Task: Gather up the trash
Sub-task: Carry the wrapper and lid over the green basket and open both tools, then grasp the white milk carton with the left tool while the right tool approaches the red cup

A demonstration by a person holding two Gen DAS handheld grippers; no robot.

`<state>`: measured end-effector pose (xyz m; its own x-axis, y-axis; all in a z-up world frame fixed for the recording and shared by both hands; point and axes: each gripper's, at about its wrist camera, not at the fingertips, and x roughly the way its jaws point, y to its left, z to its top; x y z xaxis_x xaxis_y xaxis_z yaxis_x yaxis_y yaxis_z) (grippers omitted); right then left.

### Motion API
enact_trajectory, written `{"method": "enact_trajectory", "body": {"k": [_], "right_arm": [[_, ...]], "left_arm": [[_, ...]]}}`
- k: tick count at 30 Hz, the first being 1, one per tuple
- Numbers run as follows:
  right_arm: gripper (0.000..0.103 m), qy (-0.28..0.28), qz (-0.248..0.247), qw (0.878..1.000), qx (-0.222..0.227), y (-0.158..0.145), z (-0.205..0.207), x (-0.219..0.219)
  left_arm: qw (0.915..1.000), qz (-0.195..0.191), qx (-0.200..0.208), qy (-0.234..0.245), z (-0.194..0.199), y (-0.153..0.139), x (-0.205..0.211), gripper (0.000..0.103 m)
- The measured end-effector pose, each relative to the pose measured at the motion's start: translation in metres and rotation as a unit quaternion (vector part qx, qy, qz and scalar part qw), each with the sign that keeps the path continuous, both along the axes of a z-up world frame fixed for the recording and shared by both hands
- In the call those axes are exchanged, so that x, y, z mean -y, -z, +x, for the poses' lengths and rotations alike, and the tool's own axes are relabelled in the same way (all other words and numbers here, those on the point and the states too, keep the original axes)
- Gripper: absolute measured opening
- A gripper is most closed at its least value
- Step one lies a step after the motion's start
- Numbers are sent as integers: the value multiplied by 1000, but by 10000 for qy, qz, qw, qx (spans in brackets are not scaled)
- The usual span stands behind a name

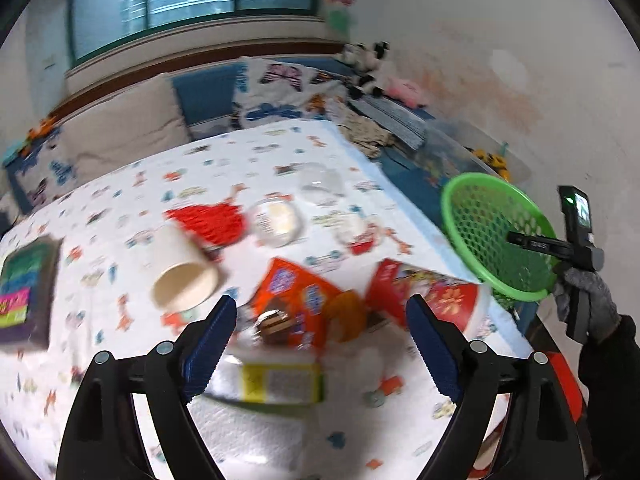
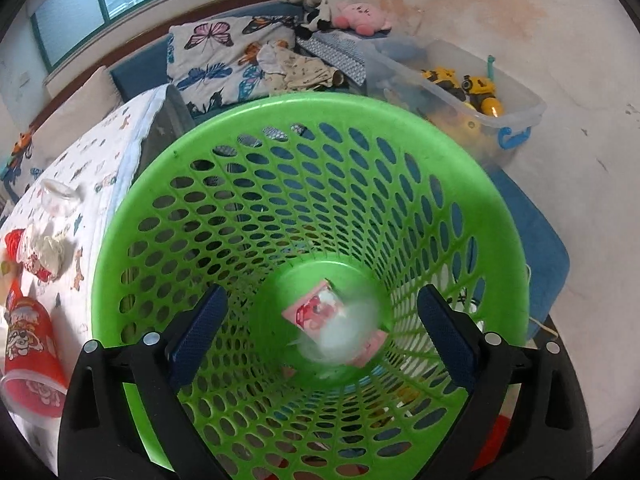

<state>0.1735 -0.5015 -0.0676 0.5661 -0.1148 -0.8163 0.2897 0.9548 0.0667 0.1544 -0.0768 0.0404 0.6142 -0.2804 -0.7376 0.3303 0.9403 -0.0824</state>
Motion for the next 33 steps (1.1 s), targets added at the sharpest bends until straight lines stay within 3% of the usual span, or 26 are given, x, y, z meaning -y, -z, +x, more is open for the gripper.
{"method": "enact_trajectory", "body": {"k": [9, 15, 21, 24, 28, 33], "right_arm": [[95, -340, 251, 9969, 664, -35, -37, -28], [95, -966, 354, 9892, 1041, -53, -62, -63], [95, -1514, 607, 9780, 1303, -59, -82, -94], [95, -1787, 661, 9722, 1359, -59, -88, -111], [95, -2047, 697, 9669, 1355, -54, -90, -127], [95, -2230, 843, 9621, 1326, -46, -89, -135]], "left_arm": [[9983, 123, 177, -545, -40, 11, -40, 85], [9970, 343, 174, -678, -72, 31, -37, 86], [9915, 318, -43, -1264, -79, 57, -35, 87], [9850, 459, 66, -1665, -78, 64, -30, 87], [9755, 279, -78, -2181, -71, 73, -28, 89], [9577, 207, -175, -2865, -63, 80, -26, 91]]}}
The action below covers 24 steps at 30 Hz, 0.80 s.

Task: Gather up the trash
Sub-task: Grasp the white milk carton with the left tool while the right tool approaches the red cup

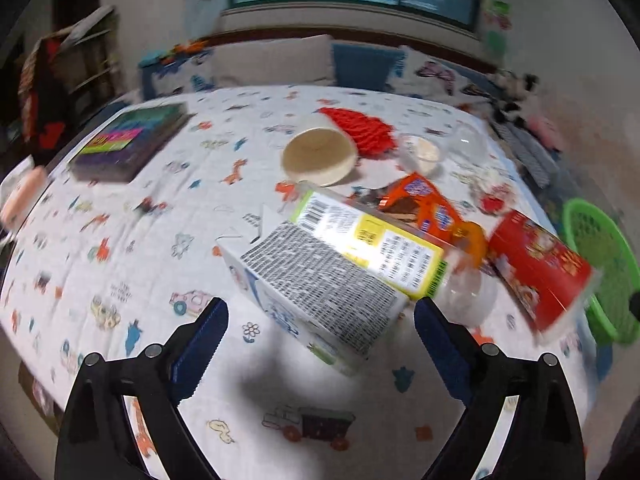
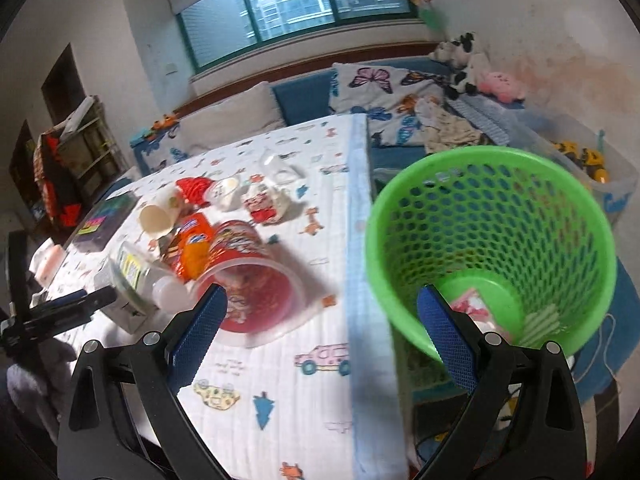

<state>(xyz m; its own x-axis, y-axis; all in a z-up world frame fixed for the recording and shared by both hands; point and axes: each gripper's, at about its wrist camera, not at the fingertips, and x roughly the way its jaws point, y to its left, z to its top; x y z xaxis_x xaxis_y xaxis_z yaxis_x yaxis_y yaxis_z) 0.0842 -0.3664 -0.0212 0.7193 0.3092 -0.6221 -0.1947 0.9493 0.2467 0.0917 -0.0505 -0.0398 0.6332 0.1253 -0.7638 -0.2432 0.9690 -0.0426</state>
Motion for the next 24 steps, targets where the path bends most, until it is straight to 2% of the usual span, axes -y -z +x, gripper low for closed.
{"method": "enact_trajectory", "body": {"k": [6, 16, 19, 24], "right_arm": [[95, -177, 67, 9998, -69, 10, 5, -8], [95, -310, 49, 9995, -84, 17, 14, -12], [95, -335, 107, 9993, -108, 18, 17, -13], [95, -462, 34, 9989, -108, 17, 21, -18]], "left_arm": [[9975, -172, 40, -687, 6, 1, -6, 92], [9927, -704, -15, -979, 12, -11, -25, 92], [9874, -998, -250, -1203, 25, -9, -39, 92], [9728, -1577, -544, -1606, 40, -1, -59, 92]]}}
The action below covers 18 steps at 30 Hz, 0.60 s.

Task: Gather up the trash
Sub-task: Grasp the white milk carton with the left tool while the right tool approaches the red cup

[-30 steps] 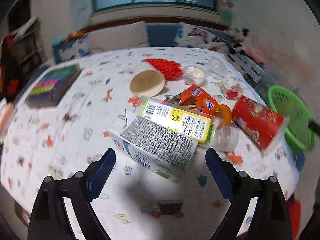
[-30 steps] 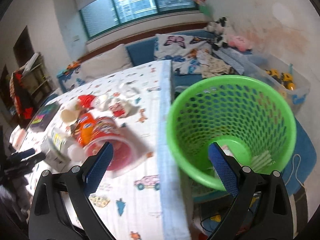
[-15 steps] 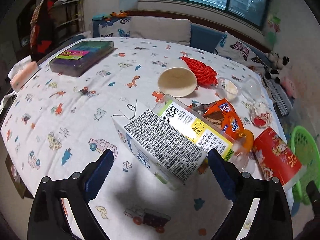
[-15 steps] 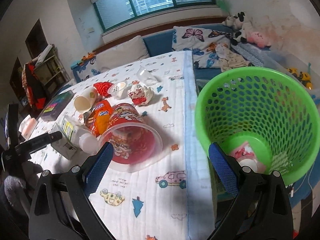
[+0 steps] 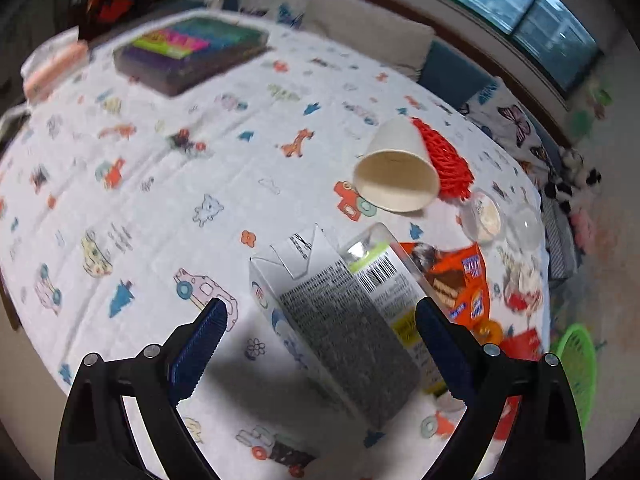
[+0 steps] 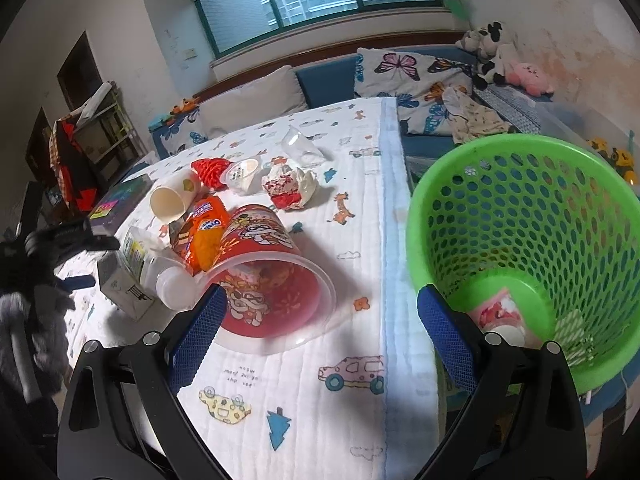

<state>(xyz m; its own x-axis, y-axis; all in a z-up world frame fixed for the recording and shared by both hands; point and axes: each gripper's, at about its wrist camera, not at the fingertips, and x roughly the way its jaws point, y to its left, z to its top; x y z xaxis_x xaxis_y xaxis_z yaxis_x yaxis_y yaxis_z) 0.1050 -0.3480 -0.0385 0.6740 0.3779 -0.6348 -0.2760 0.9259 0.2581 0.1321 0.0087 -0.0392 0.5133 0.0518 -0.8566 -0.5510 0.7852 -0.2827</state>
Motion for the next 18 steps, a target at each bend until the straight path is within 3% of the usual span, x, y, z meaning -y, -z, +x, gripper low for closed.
{"method": "enact_trajectory", "body": {"k": [11, 18], "right_arm": [[96, -244, -159, 9996, 24, 4, 0, -16], [96, -250, -319, 9992, 20, 13, 2, -24]], "left_arm": [[9976, -519, -274, -364, 6, 22, -17, 92], [9977, -668, -87, -9, 4, 16, -19, 65]]}}
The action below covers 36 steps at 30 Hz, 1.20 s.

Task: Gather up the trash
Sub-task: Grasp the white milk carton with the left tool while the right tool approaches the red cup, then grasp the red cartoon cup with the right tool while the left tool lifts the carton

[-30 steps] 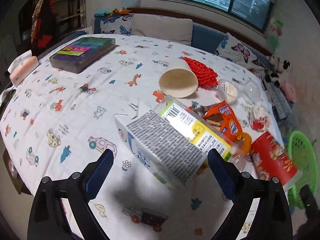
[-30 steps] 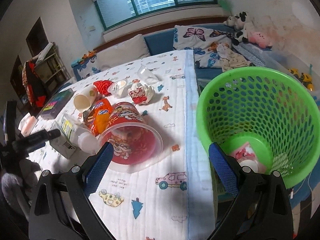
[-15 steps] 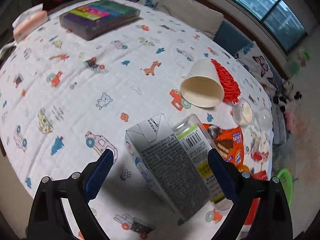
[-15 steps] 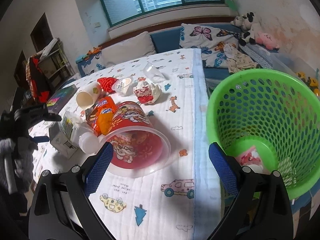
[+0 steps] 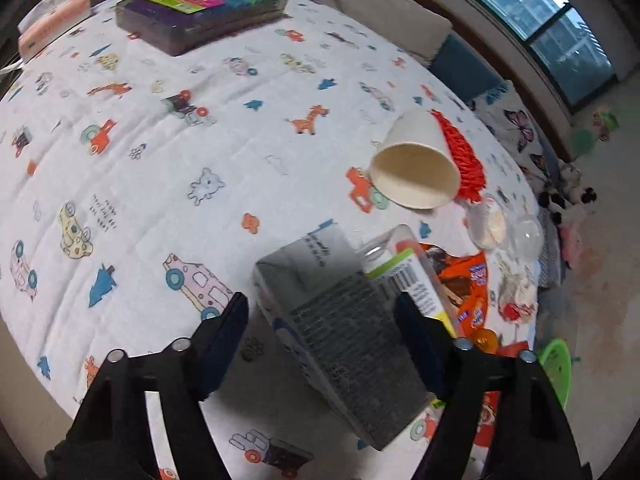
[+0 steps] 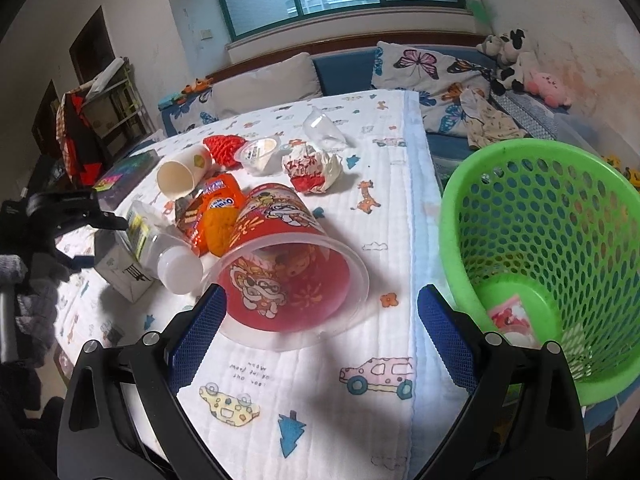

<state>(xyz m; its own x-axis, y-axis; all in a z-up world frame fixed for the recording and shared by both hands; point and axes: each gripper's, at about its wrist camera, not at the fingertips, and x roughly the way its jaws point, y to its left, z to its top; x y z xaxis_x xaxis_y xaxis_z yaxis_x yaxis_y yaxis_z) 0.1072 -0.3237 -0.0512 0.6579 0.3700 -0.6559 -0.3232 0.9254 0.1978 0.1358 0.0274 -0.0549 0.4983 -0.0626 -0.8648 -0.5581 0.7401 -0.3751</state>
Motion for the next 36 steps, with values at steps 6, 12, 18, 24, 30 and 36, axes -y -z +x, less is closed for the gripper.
{"method": "enact_trajectory", "body": {"k": [6, 12, 18, 24, 30, 36], "right_arm": [[95, -10, -35, 10000, 49, 1, 6, -7], [95, -19, -134, 9998, 151, 5, 9, -18], [95, 22, -272, 9994, 195, 1, 0, -13], [97, -172, 101, 9997, 110, -6, -12, -2], [99, -331, 473, 9983, 51, -5, -4, -11], [99, -348, 368, 9987, -3, 4, 10, -26]], "left_arm": [[9998, -46, 13, 180, -10, -3, -1, 60], [9998, -167, 53, 134, -15, 2, -6, 65], [9994, -195, -60, 262, -11, 8, -3, 65], [9988, -67, -24, 478, -9, 9, 5, 59], [9978, -4, -6, 662, -10, 6, 7, 54], [9961, 39, 34, 879, -13, 2, 7, 49]]}}
